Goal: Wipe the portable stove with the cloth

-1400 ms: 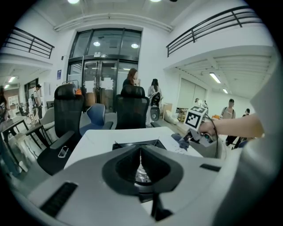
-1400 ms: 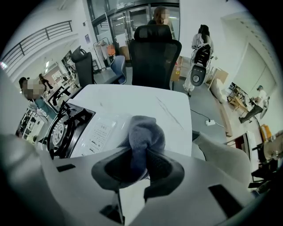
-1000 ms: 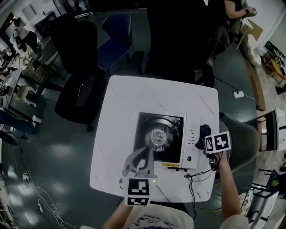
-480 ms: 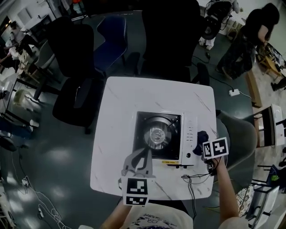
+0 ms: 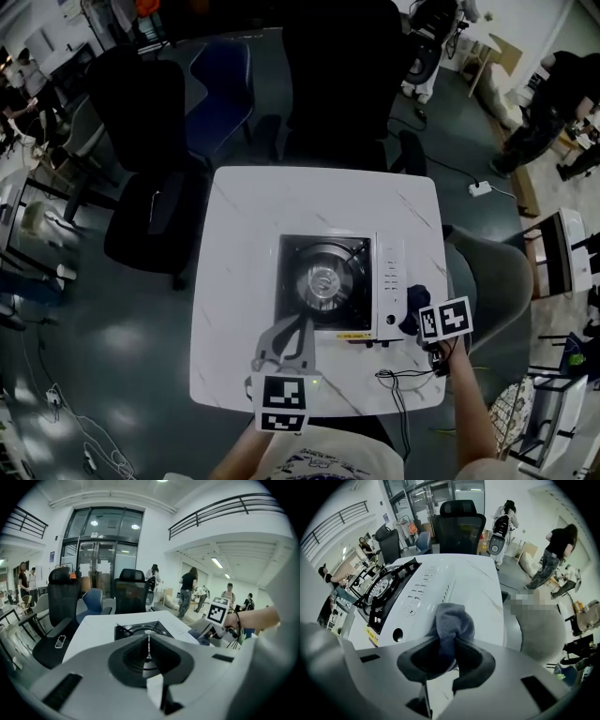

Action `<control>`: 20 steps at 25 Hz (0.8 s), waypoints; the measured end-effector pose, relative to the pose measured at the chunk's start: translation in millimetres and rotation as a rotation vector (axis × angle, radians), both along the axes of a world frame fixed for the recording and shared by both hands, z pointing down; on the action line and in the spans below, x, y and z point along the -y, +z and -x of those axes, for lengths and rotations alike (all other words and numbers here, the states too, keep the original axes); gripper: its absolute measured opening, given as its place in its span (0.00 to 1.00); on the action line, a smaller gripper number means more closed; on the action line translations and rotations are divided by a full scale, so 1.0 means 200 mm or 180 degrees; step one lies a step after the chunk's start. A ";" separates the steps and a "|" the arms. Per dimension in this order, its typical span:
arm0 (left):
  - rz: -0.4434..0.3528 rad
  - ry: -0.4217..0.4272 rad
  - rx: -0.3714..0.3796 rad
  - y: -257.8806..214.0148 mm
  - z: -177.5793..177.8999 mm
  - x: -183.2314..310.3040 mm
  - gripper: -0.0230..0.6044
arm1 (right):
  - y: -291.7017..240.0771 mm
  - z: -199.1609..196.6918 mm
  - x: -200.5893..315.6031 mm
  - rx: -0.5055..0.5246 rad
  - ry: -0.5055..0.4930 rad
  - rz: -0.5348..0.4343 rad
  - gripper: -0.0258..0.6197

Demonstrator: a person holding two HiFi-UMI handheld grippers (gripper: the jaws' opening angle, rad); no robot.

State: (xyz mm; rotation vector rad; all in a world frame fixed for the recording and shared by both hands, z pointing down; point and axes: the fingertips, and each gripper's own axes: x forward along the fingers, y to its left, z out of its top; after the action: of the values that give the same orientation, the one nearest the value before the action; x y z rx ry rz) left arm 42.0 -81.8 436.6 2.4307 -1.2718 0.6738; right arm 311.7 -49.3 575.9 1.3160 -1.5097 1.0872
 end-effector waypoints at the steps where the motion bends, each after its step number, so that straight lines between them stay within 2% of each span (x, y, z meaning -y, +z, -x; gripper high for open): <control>1: 0.0002 0.0017 0.0003 0.00 0.00 -0.01 0.07 | 0.00 0.00 -0.02 0.0002 0.0006 0.0003 0.19; 16: 0.0045 0.0128 -0.0024 0.02 0.05 -0.08 0.07 | -0.03 0.06 -0.27 0.0086 0.0171 0.0026 0.19; 20: 0.0031 0.0126 -0.0025 0.02 0.07 -0.08 0.07 | -0.13 0.08 -0.35 0.0044 0.0275 -0.0184 0.19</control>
State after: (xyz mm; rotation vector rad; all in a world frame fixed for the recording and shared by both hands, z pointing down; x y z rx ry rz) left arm 27.8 -66.1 439.8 2.4540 -1.2177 0.6788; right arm 296.1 20.7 549.9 1.4276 -1.5165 1.1162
